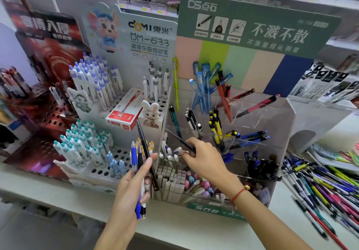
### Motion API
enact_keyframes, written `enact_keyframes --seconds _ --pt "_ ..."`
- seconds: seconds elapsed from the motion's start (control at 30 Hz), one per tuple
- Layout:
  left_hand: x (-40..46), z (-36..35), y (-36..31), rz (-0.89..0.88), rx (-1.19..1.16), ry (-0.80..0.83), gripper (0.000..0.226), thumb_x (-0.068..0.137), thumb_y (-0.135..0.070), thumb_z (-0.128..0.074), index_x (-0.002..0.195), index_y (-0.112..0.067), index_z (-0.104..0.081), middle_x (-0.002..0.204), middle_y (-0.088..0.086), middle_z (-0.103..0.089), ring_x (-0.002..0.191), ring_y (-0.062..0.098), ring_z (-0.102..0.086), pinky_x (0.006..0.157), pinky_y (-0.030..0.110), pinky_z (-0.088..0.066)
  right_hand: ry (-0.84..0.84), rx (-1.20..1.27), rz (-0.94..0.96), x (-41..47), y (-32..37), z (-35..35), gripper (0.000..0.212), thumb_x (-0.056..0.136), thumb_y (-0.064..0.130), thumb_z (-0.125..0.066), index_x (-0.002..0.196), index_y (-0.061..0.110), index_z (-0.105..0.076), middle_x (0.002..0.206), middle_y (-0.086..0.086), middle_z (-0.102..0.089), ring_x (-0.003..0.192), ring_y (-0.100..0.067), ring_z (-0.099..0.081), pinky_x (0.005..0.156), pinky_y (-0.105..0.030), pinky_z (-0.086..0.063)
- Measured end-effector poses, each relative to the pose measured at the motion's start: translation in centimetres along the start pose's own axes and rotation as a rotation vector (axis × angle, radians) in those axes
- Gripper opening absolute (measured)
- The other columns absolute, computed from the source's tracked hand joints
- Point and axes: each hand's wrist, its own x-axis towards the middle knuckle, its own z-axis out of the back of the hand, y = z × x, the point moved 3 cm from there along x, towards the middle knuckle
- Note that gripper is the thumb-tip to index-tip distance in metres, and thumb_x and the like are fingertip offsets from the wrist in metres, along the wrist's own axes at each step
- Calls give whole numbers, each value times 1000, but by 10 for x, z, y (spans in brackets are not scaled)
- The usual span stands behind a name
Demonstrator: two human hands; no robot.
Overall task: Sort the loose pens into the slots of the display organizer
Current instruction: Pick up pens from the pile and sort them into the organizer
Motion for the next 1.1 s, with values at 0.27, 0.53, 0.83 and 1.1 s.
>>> enact_keyframes --seconds 0.27,0.53,0.83,1.1 --pt "11 -38 9 8 147 97 41 67 -39 -71 99 -12 -69 54 -5 -48 41 7 -30 34 15 -25 137 940 -379 -44 -6 31 46 102 45 -28 76 13 -48 58 5 -37 37 -3 -29 41 -15 -25" --pt "7 -92 28 8 173 216 32 72 -35 -73 94 -13 -70 49 -4 -45 37 6 -32 34 16 -25 -244 660 -106 -81 -20 57 19 90 34 -63 81 19 -67 66 4 -61 61 -5 -54 61 -20 -44" --pt "9 -114 50 60 290 262 46 69 -44 -80 85 -4 -64 47 2 -47 43 14 -44 53 30 -45 -210 46 -93 -105 -50 57 23 92 23 -57 111 33 -64 84 10 -71 74 -11 -62 68 -38 -52" --pt "6 -118 53 39 193 273 50 62 -43 -83 83 -1 -66 55 9 -47 45 21 -38 52 29 -41 44 856 -194 -129 -56 73 29 98 10 -49 120 29 -54 81 18 -60 50 0 -46 50 -16 -35"
